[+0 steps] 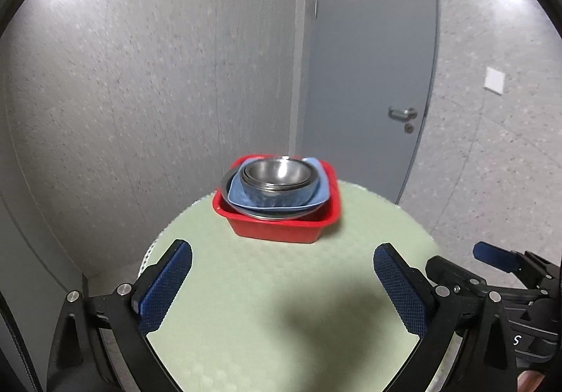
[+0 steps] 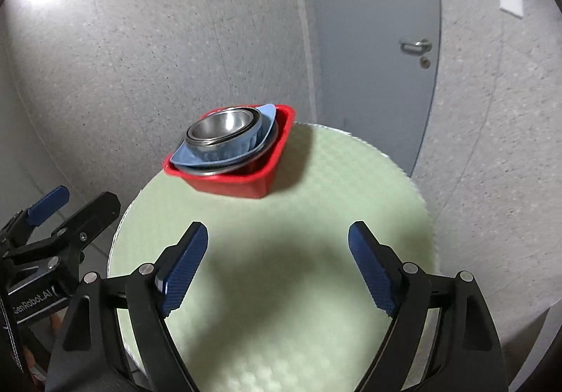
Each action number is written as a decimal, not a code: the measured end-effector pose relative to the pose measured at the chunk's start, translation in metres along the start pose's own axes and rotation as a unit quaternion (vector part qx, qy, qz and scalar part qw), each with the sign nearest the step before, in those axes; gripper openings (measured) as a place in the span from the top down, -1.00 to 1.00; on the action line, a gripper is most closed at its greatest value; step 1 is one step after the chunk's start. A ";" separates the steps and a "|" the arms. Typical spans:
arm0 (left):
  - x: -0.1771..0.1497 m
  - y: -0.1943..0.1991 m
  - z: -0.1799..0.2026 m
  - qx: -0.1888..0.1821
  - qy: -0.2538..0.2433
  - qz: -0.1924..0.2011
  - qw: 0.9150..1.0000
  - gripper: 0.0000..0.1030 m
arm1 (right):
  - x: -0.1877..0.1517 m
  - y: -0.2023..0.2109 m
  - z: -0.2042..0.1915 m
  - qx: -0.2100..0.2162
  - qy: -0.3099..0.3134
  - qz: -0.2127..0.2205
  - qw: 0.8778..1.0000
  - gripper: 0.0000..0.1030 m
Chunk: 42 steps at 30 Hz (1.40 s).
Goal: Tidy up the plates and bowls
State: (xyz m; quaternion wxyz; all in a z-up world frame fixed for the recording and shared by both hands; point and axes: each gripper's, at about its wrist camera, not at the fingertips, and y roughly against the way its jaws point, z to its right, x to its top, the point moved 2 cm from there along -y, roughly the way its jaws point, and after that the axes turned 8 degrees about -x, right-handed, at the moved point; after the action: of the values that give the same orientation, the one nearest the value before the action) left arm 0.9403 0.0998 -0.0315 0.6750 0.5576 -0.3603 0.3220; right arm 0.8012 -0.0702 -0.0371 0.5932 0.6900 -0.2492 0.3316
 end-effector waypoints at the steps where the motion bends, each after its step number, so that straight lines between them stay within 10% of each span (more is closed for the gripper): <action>1: -0.007 0.018 0.007 0.001 -0.002 0.007 1.000 -0.99 | -0.006 0.012 0.003 0.000 -0.001 0.005 1.000 -0.66; 26: -0.241 0.432 0.040 -0.048 -0.053 0.103 0.992 -0.99 | -0.215 0.311 -0.007 -0.099 -0.028 0.139 0.985 -1.00; 42: -0.335 0.576 0.092 -0.055 -0.056 0.107 0.991 -0.99 | -0.309 0.401 0.024 -0.104 -0.025 0.144 0.984 -1.00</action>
State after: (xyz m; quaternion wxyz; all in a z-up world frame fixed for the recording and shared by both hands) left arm 0.2681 0.0965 -0.0039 0.6448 0.4952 -0.4726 0.3402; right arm 0.3070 -0.1779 -0.0095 0.6010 0.5897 -0.3938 0.3687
